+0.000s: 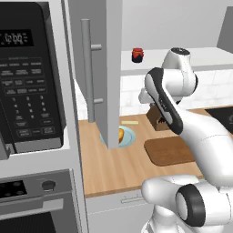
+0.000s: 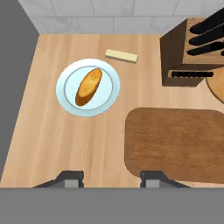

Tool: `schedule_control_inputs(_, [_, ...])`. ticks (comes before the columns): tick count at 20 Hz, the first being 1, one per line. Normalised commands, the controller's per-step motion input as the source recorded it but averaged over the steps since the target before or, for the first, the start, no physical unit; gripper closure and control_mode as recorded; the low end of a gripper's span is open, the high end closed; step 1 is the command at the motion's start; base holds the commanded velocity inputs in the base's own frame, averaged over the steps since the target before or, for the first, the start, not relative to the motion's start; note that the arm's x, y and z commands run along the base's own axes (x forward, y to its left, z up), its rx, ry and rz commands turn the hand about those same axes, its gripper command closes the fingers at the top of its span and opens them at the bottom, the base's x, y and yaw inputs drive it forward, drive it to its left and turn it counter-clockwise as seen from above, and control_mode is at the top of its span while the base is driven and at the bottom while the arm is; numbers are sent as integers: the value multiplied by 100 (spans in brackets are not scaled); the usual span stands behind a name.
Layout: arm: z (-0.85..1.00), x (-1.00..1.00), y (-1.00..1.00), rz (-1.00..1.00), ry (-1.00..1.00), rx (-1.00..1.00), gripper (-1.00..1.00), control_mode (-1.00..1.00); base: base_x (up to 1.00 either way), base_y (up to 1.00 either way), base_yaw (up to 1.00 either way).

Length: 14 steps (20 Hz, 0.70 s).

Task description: From the different types of pastries on the counter, select a croissant and place it on the cutting board. Then retrieve a jar of jam from the cabinet and place it alongside the croissant on the cutting board.

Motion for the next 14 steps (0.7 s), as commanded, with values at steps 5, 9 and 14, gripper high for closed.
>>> schedule_control_inputs(5, [-1, 0, 0, 0, -1, 1, -100, -100, 0, 0, 0])
schedule_control_inputs(9, [-5, -28, -44, -2, -9, 14, -100, -100, 0, 0, 0])
schedule_control_inputs(14, [-13, -75, -62, 0, -23, 7, -100, -100, 0, 0, 0])
